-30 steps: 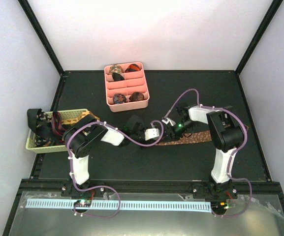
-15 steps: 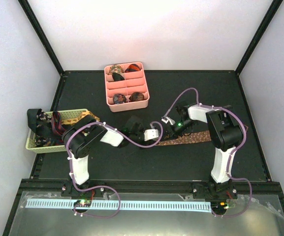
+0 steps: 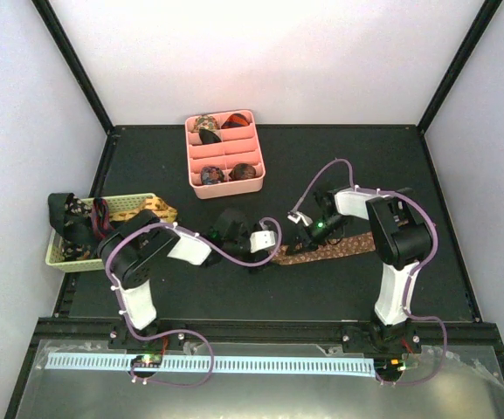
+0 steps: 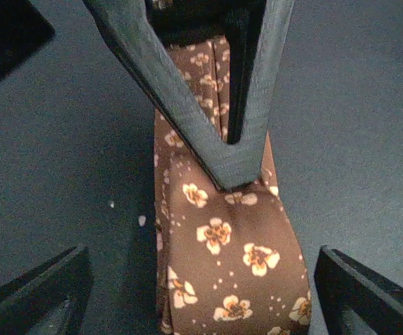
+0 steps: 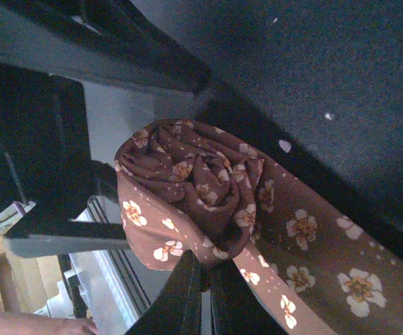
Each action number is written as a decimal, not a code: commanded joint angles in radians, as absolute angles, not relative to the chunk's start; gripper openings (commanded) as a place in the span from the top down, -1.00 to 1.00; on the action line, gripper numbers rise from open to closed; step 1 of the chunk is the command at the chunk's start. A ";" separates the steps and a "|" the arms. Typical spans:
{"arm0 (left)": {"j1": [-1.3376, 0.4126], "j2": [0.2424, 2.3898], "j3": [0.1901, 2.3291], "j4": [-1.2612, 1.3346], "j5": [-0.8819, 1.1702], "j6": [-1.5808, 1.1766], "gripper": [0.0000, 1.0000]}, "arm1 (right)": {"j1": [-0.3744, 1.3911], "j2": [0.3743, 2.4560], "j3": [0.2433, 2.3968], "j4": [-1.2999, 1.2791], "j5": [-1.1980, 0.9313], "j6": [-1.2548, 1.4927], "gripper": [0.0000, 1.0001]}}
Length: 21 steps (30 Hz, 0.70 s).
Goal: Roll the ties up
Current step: Roll the tie at the center of the board.
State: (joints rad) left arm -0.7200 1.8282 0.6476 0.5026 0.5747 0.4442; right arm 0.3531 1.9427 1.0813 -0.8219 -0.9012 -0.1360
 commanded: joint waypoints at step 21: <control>-0.770 1.932 0.704 0.457 0.517 0.495 -0.46 | 0.370 1.885 1.057 -0.821 -0.950 -0.160 0.97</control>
